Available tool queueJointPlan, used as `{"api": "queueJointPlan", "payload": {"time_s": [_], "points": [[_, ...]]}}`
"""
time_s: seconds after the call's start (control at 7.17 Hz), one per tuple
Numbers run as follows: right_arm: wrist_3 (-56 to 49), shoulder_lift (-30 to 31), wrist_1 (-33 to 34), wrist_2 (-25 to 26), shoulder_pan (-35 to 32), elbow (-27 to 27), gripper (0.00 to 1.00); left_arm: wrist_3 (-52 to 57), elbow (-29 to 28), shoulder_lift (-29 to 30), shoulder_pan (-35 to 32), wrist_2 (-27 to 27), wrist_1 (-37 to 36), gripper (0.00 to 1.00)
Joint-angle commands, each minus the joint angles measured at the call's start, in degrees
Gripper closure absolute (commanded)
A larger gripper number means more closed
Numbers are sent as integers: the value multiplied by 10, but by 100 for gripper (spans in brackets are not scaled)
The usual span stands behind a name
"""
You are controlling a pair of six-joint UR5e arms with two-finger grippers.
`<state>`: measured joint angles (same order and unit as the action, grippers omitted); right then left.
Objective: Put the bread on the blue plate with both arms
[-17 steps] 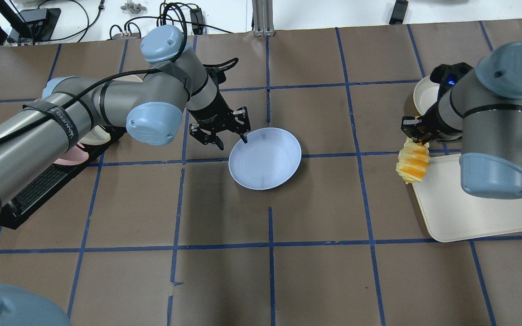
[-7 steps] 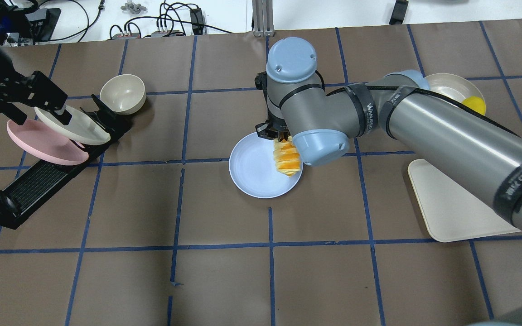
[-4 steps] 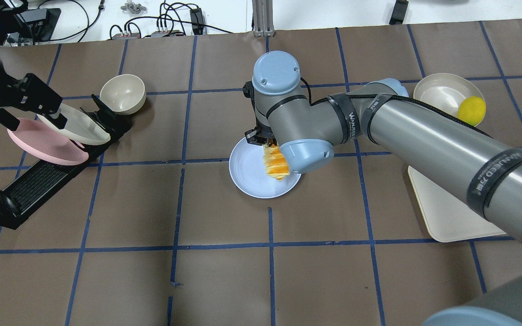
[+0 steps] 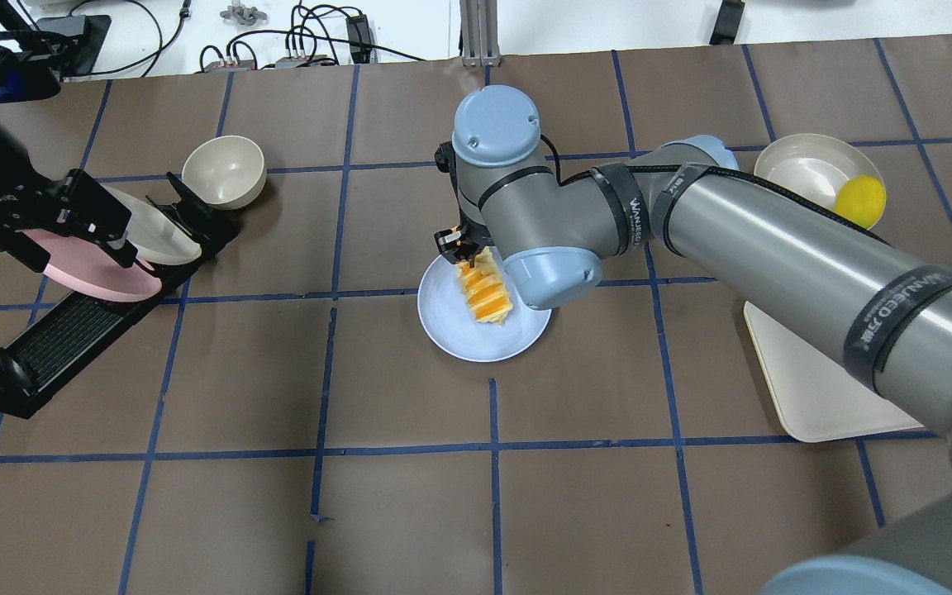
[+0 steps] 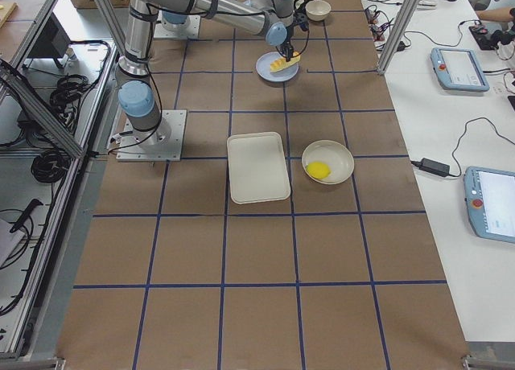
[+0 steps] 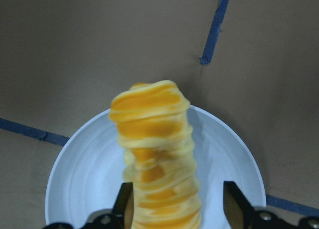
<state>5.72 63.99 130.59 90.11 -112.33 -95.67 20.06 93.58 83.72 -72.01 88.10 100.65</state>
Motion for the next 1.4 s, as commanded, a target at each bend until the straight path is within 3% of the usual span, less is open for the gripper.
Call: {"api": "queueJointPlan", "payload": {"time_s": [0.0, 0.28, 0.56, 0.7, 0.98, 1.12, 1.26], "points": [[3, 2, -2, 1, -6, 1, 0, -7, 12, 0, -1, -2, -1, 0], [0, 37, -1, 13, -8, 3, 0, -15, 8, 0, -16, -4, -1, 1], [1, 82, 9, 40, 4, 7, 0, -67, 11, 12, -73, -4, -6, 4], [-6, 88, 8, 76, 17, 17, 0, -100, 16, 25, -103, -5, -28, 4], [-42, 103, -3, 83, 66, 56, 0, -183, 38, 62, -171, -5, -127, 4], [-101, 146, -88, 83, 96, 64, 0, -213, 41, 90, -197, -5, -169, 3], [-108, 197, -251, 81, 132, 73, 0, -219, 42, 107, -208, -1, -190, 3]]}}
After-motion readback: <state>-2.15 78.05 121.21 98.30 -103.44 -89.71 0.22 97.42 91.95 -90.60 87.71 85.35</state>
